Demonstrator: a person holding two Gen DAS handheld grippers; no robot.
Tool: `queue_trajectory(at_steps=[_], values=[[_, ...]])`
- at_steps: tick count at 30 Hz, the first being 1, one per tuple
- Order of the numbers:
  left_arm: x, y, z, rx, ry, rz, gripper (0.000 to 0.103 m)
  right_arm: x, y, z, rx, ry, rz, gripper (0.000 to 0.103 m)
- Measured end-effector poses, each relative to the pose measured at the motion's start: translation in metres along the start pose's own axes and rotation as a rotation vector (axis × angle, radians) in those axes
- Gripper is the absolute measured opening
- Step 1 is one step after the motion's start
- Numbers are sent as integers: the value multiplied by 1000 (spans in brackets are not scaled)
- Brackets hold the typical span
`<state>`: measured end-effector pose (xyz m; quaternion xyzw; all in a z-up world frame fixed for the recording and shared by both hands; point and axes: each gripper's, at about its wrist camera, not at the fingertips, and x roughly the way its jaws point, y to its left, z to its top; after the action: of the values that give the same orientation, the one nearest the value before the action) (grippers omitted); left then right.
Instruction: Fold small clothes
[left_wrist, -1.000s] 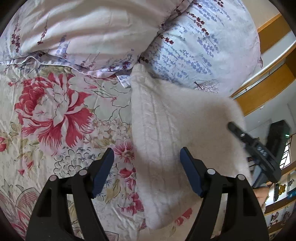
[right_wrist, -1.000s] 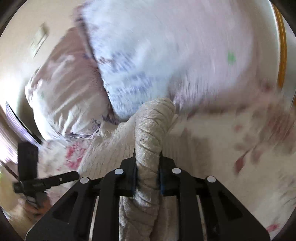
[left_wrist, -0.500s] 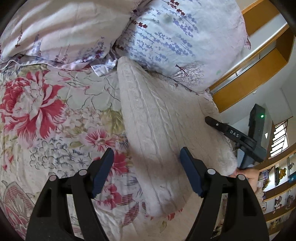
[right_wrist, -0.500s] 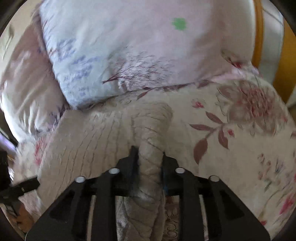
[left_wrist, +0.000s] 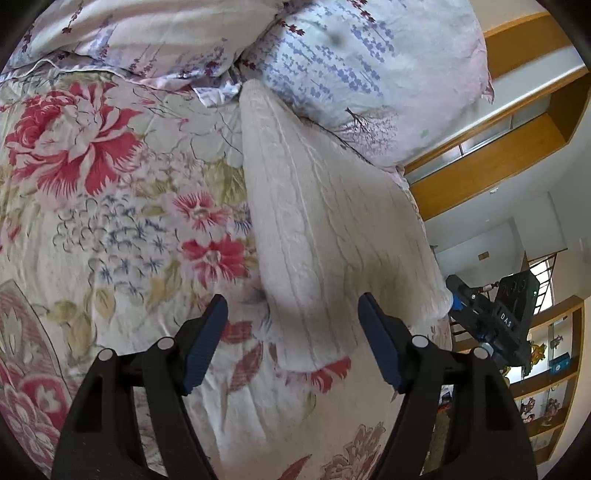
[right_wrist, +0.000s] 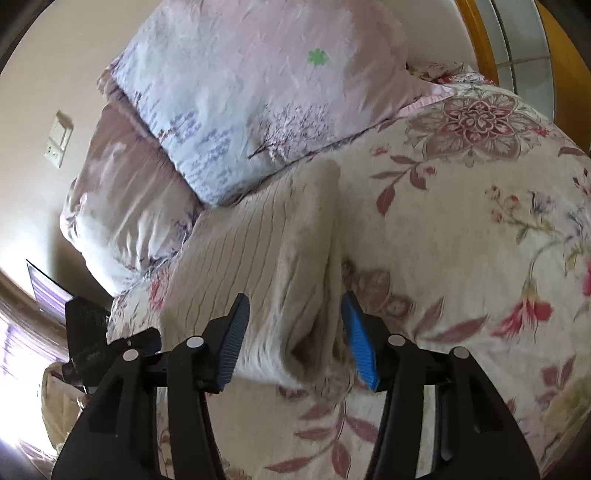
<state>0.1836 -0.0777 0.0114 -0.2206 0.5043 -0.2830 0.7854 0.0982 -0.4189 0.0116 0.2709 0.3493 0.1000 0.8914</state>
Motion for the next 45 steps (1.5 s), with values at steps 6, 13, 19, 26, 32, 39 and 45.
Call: queue_trajectory(at_steps=[6, 13, 19, 26, 32, 39, 45], values=[[8, -3, -9, -3, 26, -3, 50, 10, 5, -10, -42, 20, -33, 12], [1, -11, -10, 65, 24, -38, 13, -35, 33, -6, -157, -171, -90, 9], [-6, -7, -17, 96, 42, -27, 6, 1, 0, -23, -120, -25, -251, 9], [-7, -9, -17, 117, 40, -12, 10, 15, -16, -24, -61, 41, -240, 12], [-21, -9, -5, 92, -3, -13, 54, -4, -23, -3, 74, 6, -81, 45], [-2, -1, 22, 22, 3, 32, 65, 34, -30, 26, 181, 66, 3, 36], [12, -4, 30, 2, 5, 29, 65, 26, 3, 35, -28, -89, -158, 11]])
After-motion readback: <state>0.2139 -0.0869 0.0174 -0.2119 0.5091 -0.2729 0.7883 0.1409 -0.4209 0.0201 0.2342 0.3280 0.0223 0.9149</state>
